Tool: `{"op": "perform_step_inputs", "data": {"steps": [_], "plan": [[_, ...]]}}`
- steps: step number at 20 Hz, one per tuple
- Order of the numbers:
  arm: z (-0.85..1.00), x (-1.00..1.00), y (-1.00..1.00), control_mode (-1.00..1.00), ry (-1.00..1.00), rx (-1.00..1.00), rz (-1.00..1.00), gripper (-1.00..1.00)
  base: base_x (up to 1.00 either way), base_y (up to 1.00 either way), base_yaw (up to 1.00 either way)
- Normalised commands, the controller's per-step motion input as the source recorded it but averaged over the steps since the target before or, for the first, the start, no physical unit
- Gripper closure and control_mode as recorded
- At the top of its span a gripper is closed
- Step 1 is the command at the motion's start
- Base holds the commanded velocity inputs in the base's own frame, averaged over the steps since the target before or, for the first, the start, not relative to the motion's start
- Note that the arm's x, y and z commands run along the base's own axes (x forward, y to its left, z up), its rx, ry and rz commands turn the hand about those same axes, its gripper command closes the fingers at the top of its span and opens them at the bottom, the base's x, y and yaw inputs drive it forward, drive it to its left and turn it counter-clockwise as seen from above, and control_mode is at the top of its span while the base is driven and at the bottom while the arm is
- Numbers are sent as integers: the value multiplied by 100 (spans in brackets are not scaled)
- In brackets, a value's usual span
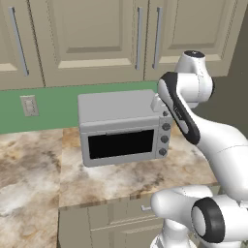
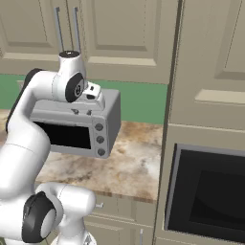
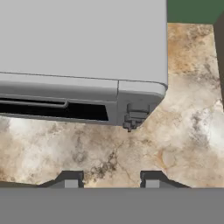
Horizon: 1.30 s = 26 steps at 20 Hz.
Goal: The dining table condiment station is running low on ketchup. Refill the condiment station by opening the cabinet and taking the ketchup from the cabinet and placing it on the dining table.
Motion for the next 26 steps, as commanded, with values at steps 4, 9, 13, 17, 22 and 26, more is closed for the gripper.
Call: {"op": "perform_step_inputs", "data": {"steps": [4,9,13,17,22,26], "plan": [[1,-15,0,-100,-18,0,0,-100,0,0,0],[31,-16,0,-100,-40,0,0,-100,0,0,0],[58,-2,8,-100,-41,0,0,-100,0,0,0],[79,0,13,-100,-36,0,0,-100,0,0,0],[95,4,22,-100,-29,0,0,-100,0,0,0],[89,18,28,-100,-19,0,0,-100,0,0,0]]}}
